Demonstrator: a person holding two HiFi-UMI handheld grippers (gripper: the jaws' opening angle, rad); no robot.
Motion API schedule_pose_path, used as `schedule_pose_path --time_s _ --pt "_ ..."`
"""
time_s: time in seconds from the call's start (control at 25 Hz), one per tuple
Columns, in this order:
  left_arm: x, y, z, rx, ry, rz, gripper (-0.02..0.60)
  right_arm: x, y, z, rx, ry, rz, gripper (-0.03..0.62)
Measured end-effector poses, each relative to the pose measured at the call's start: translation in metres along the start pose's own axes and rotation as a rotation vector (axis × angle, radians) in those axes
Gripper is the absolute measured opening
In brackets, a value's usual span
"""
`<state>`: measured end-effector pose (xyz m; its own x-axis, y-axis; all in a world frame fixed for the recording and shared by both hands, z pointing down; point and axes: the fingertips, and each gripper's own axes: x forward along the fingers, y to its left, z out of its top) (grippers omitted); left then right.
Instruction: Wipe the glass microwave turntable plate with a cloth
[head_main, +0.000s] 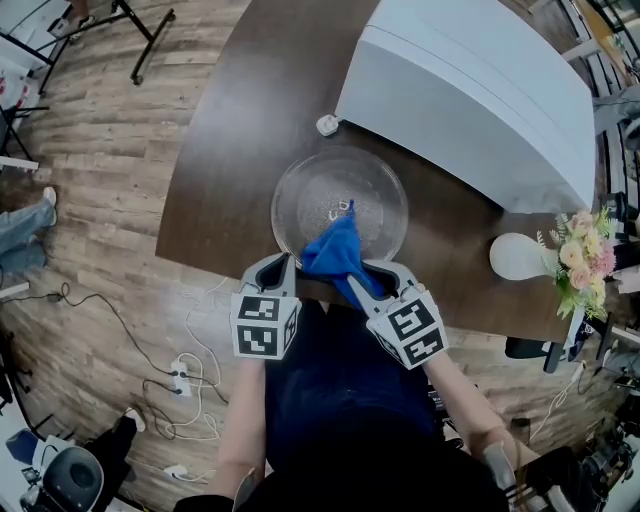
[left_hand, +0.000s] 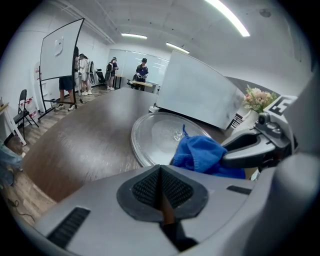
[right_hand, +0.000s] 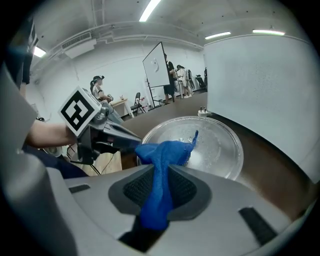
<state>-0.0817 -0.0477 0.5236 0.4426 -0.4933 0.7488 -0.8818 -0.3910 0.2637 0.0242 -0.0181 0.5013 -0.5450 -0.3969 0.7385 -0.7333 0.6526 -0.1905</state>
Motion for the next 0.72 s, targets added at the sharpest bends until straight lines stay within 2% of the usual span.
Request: schedule_pose_path --time_s 0.72 --pt "-0.001 -0.001 -0.001 -0.004 -0.001 0.005 0.003 0.002 -0.047 -0.006 -0.007 0.0 -0.094 0.071"
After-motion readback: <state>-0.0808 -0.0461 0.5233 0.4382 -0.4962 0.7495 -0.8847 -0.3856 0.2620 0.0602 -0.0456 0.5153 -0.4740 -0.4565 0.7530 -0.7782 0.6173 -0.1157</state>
